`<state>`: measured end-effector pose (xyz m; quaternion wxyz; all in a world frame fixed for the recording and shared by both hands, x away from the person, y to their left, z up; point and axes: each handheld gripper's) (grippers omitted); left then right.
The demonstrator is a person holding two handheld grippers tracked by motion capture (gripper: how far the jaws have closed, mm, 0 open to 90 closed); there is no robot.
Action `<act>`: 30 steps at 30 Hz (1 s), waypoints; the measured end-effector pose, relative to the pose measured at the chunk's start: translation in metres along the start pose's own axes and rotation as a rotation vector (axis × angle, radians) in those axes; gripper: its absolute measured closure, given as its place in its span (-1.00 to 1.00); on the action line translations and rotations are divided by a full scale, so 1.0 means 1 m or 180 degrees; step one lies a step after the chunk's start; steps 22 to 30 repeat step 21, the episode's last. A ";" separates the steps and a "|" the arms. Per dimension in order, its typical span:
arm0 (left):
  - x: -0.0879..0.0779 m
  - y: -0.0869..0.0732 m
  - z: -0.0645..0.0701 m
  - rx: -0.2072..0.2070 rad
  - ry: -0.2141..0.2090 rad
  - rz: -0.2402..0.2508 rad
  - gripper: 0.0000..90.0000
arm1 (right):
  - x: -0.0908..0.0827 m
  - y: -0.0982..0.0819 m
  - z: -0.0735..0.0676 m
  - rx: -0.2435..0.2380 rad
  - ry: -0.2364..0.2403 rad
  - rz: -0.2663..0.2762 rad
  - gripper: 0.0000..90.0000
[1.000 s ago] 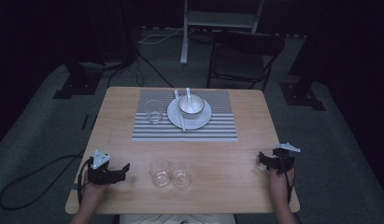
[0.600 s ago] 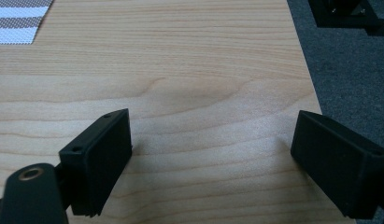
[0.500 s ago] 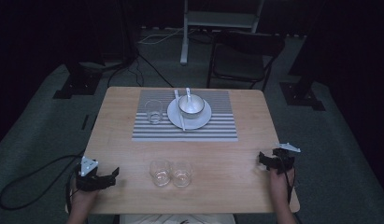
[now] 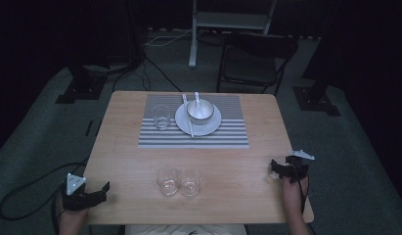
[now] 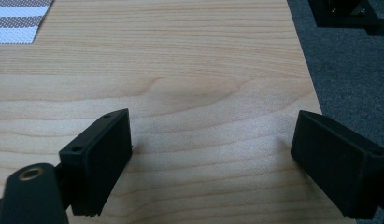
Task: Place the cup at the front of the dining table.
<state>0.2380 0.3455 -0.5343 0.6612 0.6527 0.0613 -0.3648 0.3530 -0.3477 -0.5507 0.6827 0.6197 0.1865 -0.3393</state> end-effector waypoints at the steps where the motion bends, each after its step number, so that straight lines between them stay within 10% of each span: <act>1: -0.001 -0.001 -0.002 -0.0006 0.0015 -0.0007 -0.99 | 0.000 0.000 0.000 -0.0001 0.0001 0.0003 -0.74; 30: -0.007 -0.007 -0.011 -0.0140 0.0058 0.0055 -0.99 | 0.000 0.000 0.000 0.0001 0.0000 0.0001 -0.74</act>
Point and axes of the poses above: each handheld gripper's, and its own axes: x roughly forward along the jaws, y roughly out of its top, z roughly to its right, and after that the axes turned 15 degrees about -y, right-handed
